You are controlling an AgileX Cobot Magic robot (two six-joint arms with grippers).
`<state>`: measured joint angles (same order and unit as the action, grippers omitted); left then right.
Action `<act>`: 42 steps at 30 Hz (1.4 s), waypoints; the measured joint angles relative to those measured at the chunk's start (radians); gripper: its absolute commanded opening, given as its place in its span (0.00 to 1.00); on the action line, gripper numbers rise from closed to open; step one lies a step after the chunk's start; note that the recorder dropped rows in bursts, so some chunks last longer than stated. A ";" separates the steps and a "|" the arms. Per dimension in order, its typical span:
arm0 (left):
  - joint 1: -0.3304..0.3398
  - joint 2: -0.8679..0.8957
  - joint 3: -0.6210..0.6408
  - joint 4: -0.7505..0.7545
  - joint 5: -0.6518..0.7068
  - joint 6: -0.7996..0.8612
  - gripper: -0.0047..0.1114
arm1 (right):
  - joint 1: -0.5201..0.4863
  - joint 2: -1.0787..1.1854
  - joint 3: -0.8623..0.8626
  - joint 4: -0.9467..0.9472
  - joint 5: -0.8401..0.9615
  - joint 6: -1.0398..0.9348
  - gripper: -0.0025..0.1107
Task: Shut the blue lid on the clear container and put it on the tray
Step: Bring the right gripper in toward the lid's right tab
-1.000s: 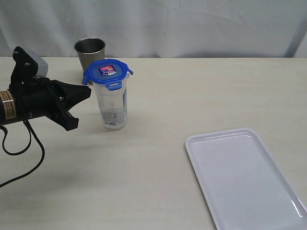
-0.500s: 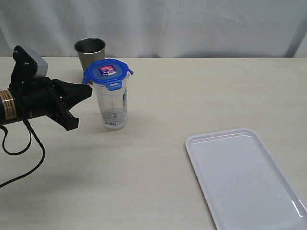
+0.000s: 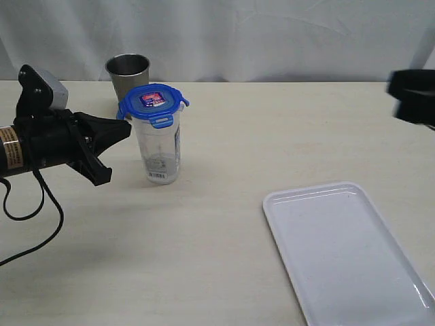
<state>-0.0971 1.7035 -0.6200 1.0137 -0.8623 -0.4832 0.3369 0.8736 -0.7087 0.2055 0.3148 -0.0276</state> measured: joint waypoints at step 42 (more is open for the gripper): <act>0.000 0.070 -0.005 -0.009 -0.020 0.064 0.04 | -0.031 1.204 -0.869 1.056 0.385 -1.625 0.06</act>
<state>-0.0971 1.7738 -0.6254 1.0045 -0.8825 -0.4187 0.3055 2.0780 -1.5781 1.2616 0.7000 -1.6522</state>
